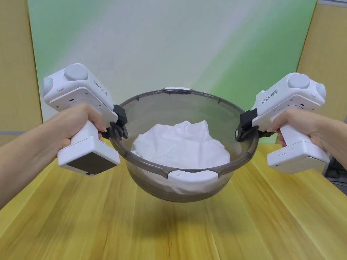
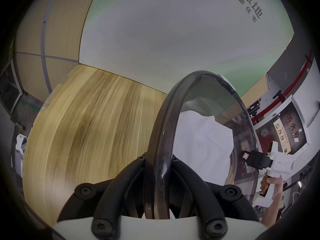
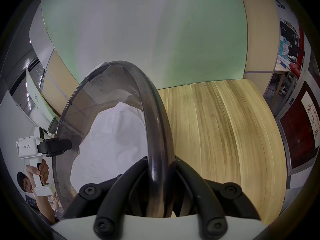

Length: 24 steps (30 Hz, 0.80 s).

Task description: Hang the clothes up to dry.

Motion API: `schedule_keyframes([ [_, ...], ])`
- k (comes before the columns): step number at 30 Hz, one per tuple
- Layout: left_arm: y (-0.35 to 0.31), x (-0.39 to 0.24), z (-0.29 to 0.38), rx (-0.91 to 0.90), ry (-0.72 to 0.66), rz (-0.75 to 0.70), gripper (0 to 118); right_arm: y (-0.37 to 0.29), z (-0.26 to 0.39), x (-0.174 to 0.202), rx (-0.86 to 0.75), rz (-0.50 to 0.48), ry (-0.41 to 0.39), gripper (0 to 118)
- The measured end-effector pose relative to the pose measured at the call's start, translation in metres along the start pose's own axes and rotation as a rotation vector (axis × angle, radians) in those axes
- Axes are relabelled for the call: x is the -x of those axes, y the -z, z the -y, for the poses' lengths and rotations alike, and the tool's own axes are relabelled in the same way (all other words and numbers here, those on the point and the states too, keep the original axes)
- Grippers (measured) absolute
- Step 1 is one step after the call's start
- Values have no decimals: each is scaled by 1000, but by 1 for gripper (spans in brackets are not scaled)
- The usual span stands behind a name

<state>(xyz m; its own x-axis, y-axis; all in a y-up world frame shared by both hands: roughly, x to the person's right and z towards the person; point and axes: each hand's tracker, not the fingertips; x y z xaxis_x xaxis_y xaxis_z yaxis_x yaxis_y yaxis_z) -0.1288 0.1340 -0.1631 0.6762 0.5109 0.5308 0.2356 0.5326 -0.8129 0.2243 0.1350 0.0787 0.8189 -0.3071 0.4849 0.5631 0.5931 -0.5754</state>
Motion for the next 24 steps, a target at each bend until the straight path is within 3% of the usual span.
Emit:
schedule_keyframes([
  [24, -3, 7, 4, -18, 38, -8, 12, 1, 1, -1, 14, 4, -7, 9],
])
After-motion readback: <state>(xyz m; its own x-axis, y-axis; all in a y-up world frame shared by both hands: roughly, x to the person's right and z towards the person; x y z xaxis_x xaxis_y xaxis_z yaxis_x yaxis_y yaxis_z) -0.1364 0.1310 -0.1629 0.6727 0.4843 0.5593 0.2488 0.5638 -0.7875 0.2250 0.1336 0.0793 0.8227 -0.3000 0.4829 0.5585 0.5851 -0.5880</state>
